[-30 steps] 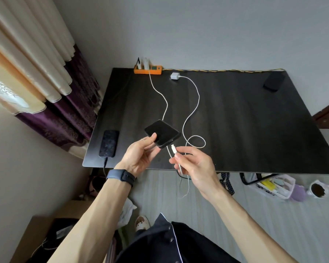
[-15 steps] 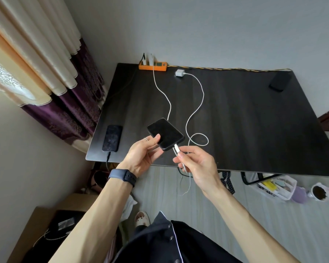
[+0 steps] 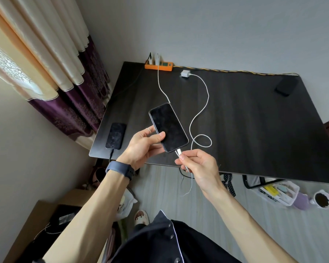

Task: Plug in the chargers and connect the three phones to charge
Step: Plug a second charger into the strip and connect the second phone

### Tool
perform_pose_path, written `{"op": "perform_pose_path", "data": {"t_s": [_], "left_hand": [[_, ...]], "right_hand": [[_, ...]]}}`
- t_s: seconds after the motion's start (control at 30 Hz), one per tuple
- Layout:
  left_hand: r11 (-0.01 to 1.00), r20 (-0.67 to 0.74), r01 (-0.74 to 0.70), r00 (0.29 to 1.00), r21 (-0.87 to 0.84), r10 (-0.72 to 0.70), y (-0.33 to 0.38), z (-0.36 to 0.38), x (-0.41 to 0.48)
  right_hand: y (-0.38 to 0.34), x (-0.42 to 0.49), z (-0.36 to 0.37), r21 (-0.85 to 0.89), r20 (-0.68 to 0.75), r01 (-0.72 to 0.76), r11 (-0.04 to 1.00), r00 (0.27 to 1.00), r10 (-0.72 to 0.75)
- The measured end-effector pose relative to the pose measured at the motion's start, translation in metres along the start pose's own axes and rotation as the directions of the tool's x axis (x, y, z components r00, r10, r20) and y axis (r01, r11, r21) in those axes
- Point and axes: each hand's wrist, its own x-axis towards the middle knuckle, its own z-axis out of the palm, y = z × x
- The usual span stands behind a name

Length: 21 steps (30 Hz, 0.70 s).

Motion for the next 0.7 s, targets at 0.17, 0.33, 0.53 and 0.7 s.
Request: {"op": "perform_pose_path", "data": {"t_s": [0.17,0.33,0.53,0.7], "left_hand": [[0.999,-0.030,-0.031,0.999,0.042,0.032,0.003,-0.003,-0.001],[0.994,-0.065,-0.047,0.996,0.097,0.053,0.005,-0.013,-0.004],[0.974,-0.097,-0.041,0.993,0.221,0.063,0.008,-0.025,-0.005],[0.948,-0.079,0.110,0.993,0.298,-0.091,0.005,-0.053,-0.009]], "right_hand": [[0.005,0.007,0.004,0.063,-0.052,0.016,0.998,0.999,-0.013],[0.009,0.012,0.016,0.106,-0.045,0.017,0.994,0.999,-0.012],[0.026,0.015,0.032,0.042,0.001,-0.054,0.998,0.999,0.054],[0.026,0.038,0.041,-0.002,0.295,-0.245,0.970,0.926,0.234]]}}
